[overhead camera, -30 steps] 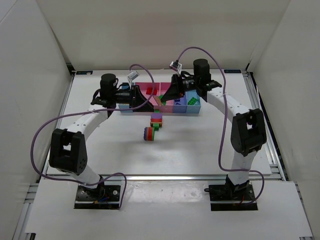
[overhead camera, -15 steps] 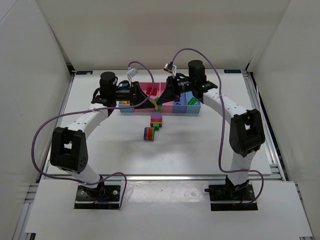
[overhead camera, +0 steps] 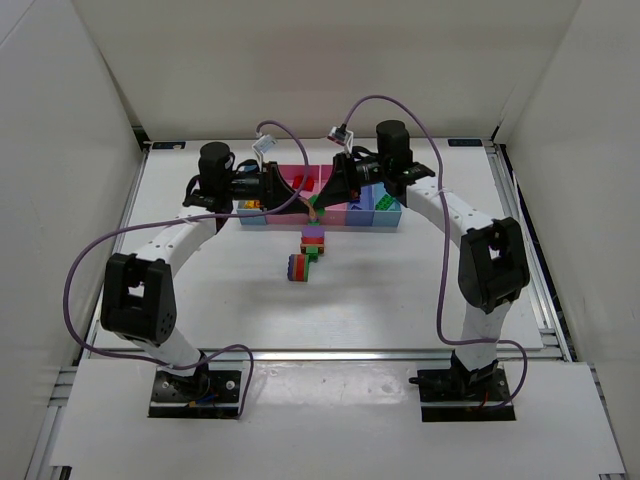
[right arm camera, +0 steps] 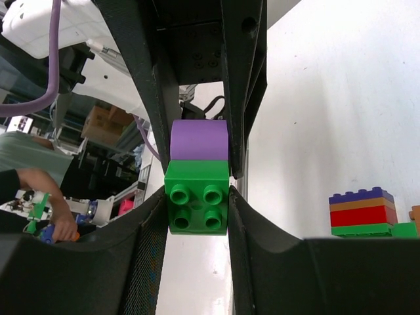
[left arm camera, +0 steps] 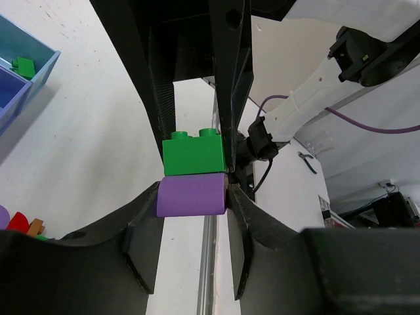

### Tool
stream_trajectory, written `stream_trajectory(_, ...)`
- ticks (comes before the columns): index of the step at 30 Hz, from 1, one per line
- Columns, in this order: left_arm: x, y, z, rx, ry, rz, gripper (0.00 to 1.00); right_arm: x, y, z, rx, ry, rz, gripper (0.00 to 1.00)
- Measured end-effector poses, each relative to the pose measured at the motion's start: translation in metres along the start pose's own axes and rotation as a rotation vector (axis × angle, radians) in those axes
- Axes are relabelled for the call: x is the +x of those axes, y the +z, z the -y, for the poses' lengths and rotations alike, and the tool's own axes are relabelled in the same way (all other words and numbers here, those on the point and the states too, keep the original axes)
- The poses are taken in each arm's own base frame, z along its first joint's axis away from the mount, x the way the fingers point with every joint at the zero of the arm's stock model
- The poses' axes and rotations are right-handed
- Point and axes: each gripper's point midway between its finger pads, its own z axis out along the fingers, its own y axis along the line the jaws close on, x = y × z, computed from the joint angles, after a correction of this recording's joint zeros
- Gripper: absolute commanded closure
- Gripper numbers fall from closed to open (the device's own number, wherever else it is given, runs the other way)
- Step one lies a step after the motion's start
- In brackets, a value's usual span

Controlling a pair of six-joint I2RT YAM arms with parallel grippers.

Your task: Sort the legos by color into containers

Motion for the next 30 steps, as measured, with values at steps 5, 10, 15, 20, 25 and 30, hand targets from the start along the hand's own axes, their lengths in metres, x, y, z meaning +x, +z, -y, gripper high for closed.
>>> stream_trajectory(5, 0.001, 0.000, -0.002, -0.001, -0.010, -0.001, 0.90, 0.000, -0.003, 0.002, 0.005, -0.014, 0.004, 1.00)
stream_trajectory(10, 0.001, 0.004, -0.006, -0.011, -0.015, 0.005, 0.90, -0.002, -0.012, 0.007, 0.019, 0.000, 0.016, 1.00)
stream_trajectory(15, 0.005, 0.003, -0.006, -0.002, -0.017, -0.001, 0.90, -0.017, -0.055, 0.026, 0.102, 0.037, 0.102, 1.00)
stream_trajectory(20, 0.017, 0.002, -0.011, -0.010, -0.052, -0.008, 0.90, -0.025, -0.098, 0.043, 0.192, 0.045, 0.178, 1.00)
stream_trajectory(25, 0.026, 0.001, -0.014, -0.032, -0.081, -0.006, 0.90, -0.019, -0.118, 0.057, 0.318, 0.030, 0.204, 1.00)
stream_trajectory(30, 0.027, -0.003, -0.017, -0.119, -0.091, 0.026, 0.90, -0.013, -0.139, 0.082, 0.559, 0.002, 0.214, 1.00)
